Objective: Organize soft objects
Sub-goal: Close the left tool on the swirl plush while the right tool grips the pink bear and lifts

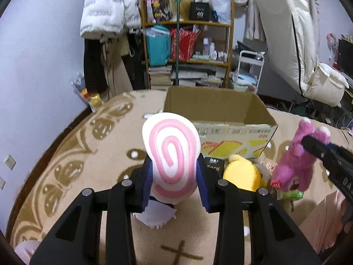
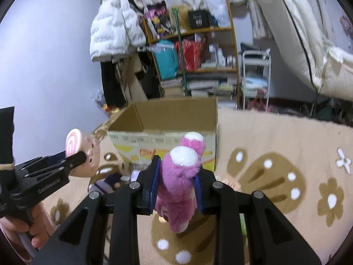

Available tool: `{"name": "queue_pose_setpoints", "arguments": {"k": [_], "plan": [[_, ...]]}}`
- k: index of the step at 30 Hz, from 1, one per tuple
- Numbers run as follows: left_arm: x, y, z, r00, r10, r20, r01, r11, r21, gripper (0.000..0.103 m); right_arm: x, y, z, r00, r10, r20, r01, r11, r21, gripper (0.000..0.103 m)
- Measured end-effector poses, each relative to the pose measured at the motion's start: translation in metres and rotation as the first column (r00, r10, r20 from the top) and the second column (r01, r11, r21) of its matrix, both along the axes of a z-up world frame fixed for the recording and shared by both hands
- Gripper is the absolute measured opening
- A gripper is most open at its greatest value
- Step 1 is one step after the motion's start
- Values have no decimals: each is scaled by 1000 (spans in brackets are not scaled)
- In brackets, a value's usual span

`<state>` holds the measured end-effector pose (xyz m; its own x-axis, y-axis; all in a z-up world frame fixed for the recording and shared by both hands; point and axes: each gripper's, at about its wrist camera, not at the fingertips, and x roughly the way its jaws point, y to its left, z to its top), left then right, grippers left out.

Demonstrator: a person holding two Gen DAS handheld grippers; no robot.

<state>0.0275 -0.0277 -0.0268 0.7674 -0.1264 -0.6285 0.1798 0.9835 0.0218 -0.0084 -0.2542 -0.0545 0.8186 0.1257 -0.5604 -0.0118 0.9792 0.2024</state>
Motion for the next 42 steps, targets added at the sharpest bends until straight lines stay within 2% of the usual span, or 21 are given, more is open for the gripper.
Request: {"name": "queue_pose_setpoints", "arguments": {"k": [6, 13, 19, 31, 36, 42], "plan": [[-1, -1, 21, 998, -18, 62, 18, 1000, 8, 35, 2, -2, 23, 996, -2, 86, 4, 999, -32, 29], [11, 4, 24, 998, -14, 54, 14, 1000, -2, 35, 15, 1, 35, 993, 13, 119, -6, 998, -59, 29], [18, -3, 37, 994, -21, 111, 20, 1000, 12, 35, 30, 3, 43, 987, 30, 159, -19, 998, -68, 29], [71, -26, 61, 978, -37, 203, 38, 999, 3, 35, 81, 5, 76, 959, 33, 280, -6, 995, -99, 29], [91, -36, 51, 978, -51, 204, 51, 999, 5, 36, 103, 5, 78, 951, 19, 308, 11, 995, -96, 30], [109, -40, 21, 991, -37, 130, 38, 999, -6, 36, 116, 3, 48, 962, 17, 274, 2, 998, -69, 30]]}}
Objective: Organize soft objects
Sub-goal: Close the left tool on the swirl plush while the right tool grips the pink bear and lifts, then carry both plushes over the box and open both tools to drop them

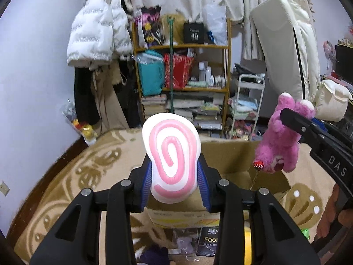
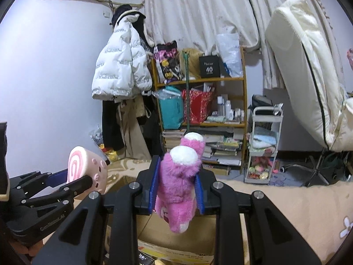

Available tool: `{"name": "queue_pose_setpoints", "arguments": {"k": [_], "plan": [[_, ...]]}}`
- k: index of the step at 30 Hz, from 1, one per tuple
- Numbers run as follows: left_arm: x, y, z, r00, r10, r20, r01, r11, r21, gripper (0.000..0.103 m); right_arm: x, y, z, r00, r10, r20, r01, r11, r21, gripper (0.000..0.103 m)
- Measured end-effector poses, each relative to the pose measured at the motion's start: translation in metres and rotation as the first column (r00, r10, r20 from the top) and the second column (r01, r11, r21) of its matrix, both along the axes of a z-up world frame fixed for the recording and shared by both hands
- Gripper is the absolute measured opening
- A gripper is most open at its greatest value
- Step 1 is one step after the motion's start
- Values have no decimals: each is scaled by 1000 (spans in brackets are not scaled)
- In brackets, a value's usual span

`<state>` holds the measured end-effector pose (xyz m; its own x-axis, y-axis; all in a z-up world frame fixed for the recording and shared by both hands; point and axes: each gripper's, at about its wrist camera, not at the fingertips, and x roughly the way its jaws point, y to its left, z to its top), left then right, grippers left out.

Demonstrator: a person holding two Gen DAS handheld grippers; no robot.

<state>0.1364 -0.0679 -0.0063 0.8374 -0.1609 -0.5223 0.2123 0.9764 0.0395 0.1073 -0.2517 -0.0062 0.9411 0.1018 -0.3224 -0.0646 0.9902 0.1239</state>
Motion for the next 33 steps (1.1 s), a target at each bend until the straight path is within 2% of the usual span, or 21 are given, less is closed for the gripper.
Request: {"name": "queue_pose_setpoints", "arguments": {"k": [3, 14, 20, 33], "plan": [[6, -7, -12, 1000, -22, -20, 22, 999, 26, 36, 7, 0, -16, 999, 5, -38, -6, 1000, -12, 30], [23, -13, -36, 994, -54, -99, 55, 998, 8, 37, 27, -6, -53, 990, 27, -137, -30, 999, -18, 30], [28, -14, -47, 988, -47, -149, 50, 999, 18, 38, 30, -7, -63, 985, 32, -170, -34, 999, -9, 30], [27, -13, -58, 983, -33, -182, 43, 998, 50, 42, 33, -5, -74, 973, 28, -227, -32, 999, -11, 31]]}}
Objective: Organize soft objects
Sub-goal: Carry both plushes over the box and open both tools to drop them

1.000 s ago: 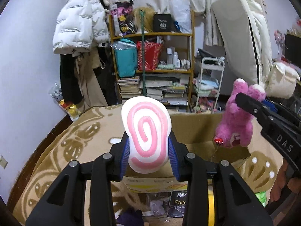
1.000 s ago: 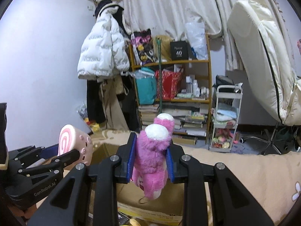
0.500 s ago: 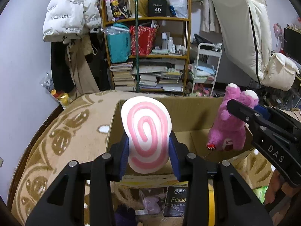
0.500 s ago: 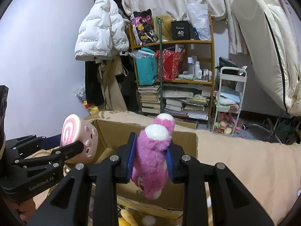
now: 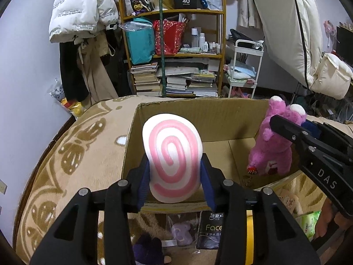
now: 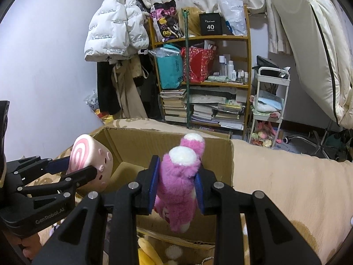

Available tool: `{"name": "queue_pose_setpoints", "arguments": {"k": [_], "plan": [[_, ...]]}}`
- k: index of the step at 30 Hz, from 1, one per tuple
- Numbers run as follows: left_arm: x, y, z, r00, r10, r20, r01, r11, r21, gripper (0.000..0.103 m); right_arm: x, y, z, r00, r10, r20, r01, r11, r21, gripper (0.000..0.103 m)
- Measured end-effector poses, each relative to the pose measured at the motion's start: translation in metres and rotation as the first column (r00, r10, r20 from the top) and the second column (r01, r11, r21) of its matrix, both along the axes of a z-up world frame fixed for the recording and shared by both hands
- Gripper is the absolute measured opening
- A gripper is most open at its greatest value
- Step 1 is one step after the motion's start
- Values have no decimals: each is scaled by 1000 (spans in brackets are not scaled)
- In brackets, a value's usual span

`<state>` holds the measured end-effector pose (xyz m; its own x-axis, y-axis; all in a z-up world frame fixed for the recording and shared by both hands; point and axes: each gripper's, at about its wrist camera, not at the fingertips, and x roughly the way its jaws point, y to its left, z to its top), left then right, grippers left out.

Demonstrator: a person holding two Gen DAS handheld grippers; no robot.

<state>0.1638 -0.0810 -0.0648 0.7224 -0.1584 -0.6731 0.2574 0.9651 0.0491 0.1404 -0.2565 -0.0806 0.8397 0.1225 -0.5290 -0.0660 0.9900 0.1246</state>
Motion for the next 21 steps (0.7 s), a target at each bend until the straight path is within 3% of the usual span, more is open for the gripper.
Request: {"name": "queue_pose_setpoints", "arguments": {"k": [6, 16, 18, 21], "plan": [[1, 3, 0, 1000, 9, -14, -9, 1000, -9, 46, 1, 2, -2, 1000, -4, -6, 4, 1000, 0, 31], [-10, 11, 14, 999, 37, 27, -36, 999, -17, 69, -1, 1, 0, 1000, -20, -19, 20, 1000, 5, 33], [-13, 13, 15, 999, 38, 26, -38, 999, -13, 72, -4, 0, 1, 999, -34, -17, 34, 999, 9, 51], [-18, 17, 18, 999, 47, 26, -47, 999, -4, 85, -12, -4, 6, 999, -49, 9, 48, 999, 24, 61]]}}
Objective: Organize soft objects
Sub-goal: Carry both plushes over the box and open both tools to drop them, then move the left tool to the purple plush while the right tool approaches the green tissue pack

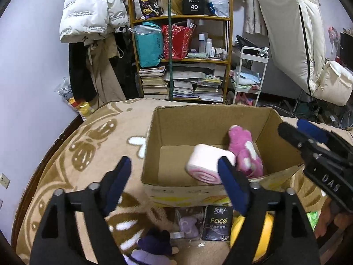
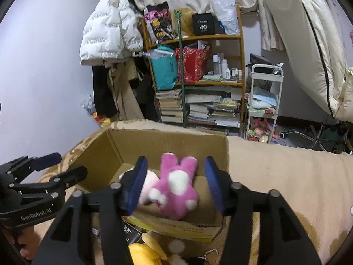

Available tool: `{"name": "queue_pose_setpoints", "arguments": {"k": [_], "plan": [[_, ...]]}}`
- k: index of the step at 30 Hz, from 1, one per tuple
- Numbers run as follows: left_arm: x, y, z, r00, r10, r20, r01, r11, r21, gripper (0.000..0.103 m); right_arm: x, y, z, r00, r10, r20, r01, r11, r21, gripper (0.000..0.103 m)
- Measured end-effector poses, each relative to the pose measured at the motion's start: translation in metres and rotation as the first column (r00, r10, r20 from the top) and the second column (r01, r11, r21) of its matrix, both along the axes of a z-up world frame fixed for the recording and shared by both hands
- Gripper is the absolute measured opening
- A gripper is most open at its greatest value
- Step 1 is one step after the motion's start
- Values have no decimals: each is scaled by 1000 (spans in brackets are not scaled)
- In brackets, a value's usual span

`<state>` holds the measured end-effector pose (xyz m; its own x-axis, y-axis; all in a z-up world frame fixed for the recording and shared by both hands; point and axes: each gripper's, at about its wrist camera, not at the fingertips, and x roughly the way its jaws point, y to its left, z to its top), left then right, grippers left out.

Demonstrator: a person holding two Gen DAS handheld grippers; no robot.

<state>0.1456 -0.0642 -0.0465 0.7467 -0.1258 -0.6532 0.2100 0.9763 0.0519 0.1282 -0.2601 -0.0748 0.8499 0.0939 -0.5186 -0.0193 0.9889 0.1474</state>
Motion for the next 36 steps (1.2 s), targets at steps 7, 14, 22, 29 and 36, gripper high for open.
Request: {"name": "queue_pose_setpoints", "arguments": {"k": [7, 14, 22, 29, 36], "plan": [[-14, 14, 6, 1000, 27, -14, -27, 999, 27, 96, -22, -5, 15, 999, -44, 20, 44, 999, 9, 94], [-26, 33, 7, 995, 54, -82, -53, 999, 10, 96, -45, -2, 24, 999, -42, 11, 43, 998, -42, 103], [-46, 48, 8, 987, 73, -142, -71, 997, 24, 96, -74, -2, 23, 998, -46, -47, 45, 999, -30, 103], [-52, 57, -7, 968, 72, -240, -66, 997, 33, 96, -89, -13, 17, 985, -72, -158, 74, 997, 12, 103], [-47, 56, -22, 949, 82, -304, -73, 996, 40, 96, -90, -31, 0, 949, -119, -293, 144, 987, 64, 103]]}}
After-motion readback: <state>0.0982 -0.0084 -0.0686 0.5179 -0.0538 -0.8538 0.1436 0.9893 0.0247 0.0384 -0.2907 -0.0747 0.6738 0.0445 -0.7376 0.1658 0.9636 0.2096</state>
